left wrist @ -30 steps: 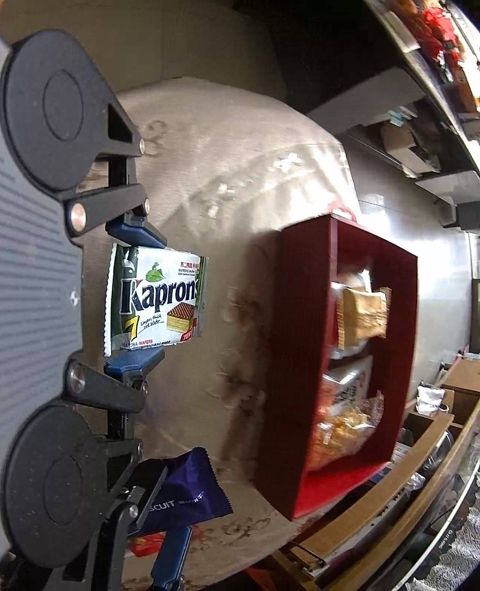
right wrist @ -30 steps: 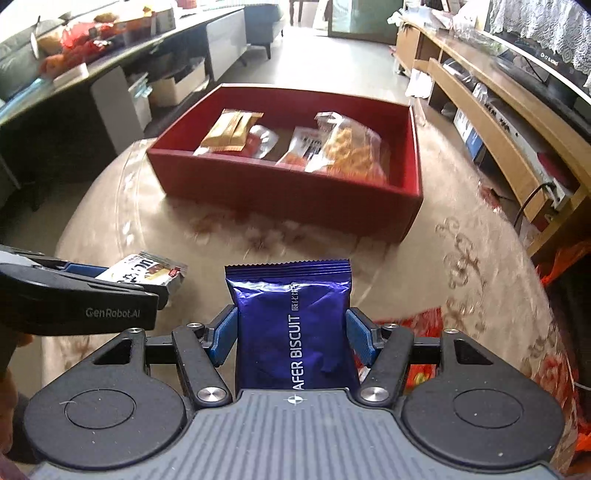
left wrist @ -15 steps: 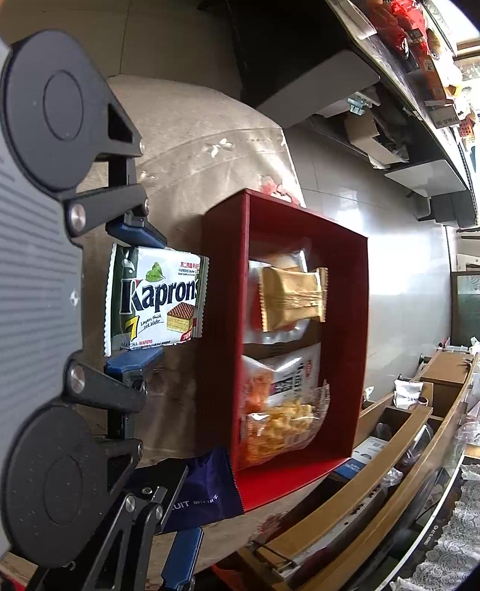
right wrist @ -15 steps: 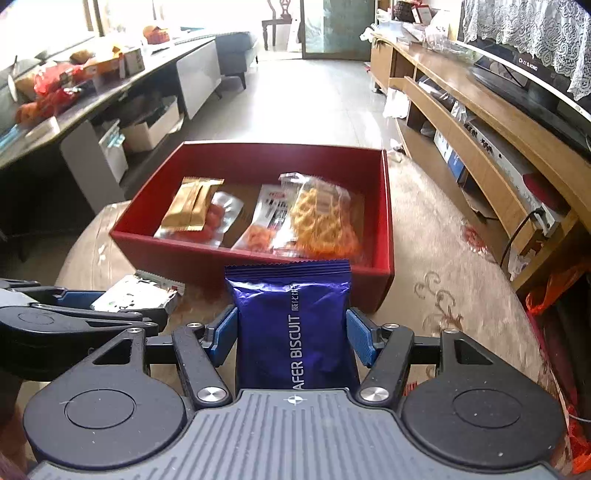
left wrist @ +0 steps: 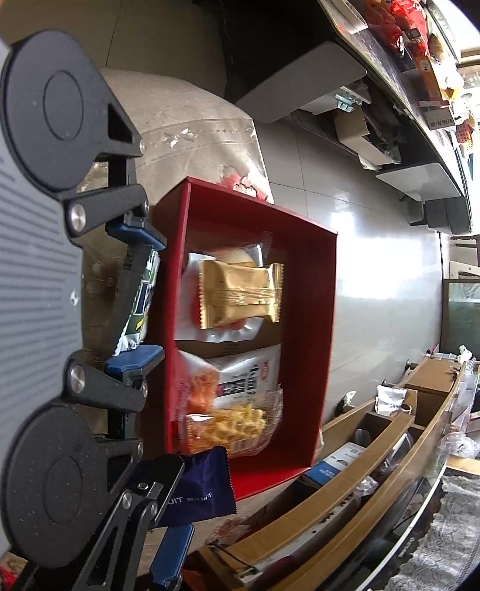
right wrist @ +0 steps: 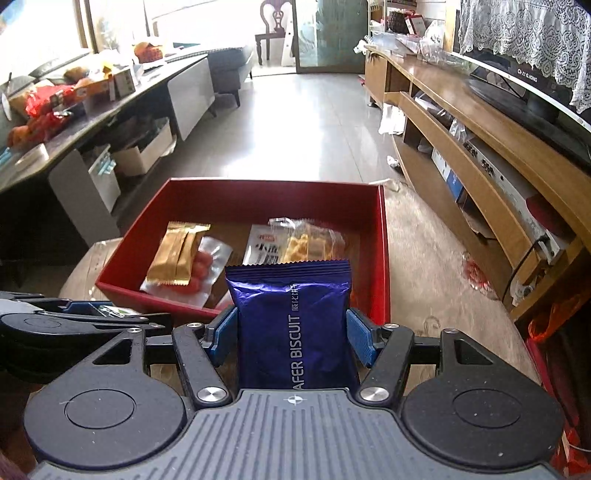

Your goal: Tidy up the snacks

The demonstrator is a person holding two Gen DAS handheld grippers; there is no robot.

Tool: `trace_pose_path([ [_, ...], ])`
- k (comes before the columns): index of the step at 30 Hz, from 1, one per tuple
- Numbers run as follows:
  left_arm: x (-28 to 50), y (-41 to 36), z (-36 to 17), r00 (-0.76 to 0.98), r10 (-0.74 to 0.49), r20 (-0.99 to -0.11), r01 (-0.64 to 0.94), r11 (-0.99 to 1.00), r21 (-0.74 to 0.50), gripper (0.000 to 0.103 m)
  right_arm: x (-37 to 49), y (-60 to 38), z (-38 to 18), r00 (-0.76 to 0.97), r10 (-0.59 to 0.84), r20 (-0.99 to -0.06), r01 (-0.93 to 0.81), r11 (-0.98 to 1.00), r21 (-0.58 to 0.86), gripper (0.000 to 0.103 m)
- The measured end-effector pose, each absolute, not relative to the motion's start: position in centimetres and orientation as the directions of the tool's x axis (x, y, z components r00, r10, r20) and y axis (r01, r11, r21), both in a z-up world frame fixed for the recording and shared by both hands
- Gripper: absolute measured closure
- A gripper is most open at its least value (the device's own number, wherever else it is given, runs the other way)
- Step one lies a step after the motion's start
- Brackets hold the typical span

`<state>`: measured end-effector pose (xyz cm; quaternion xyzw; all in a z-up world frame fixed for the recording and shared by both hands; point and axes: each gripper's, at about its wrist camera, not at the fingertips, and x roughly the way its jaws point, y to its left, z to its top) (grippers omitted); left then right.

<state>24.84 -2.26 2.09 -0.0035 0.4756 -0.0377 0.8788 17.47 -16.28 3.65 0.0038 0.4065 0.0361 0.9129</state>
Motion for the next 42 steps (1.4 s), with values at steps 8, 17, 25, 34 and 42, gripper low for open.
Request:
trace_pose_path([
  [8,26.5,-2.4,2.5,0.549,-0.090,-0.831,0.051,0.996,-0.073,0.074,18.9,-16.1,4.0,0.678,0.080,-0.731,-0.066,0.997,0.047,0.034],
  [17,26.2,-1.2,1.3,0.513,-0.102,-0.853,0.088,0.994,-0.066,0.059,20.4,-16.0,2.6,0.646,0.081,-0.759,-0.062,0.997,0.053,0.034],
  [25,23.5,1.7,-1.6,0.423,-0.106,-0.900,0.132,0.990,-0.055,0.043,19.3,-16.0,2.9,0.643,0.088,-0.761,-0.085,0.995,0.043,0.034],
  [34,23.2,-0.6,-5.3,0.291,-0.092,-0.952,0.059,0.995,-0.078,0.033,18.9,-14.3,2.4,0.621,0.100,-0.777,-0.138,0.990,0.017,0.034],
  [42,22.5,-1.0,-4.6,0.334,-0.069,-0.940,0.005,0.997,-0.072,0.048,18.6,-14.5,2.3,0.614,0.106,-0.782,-0.154,0.988,0.012,0.034],
])
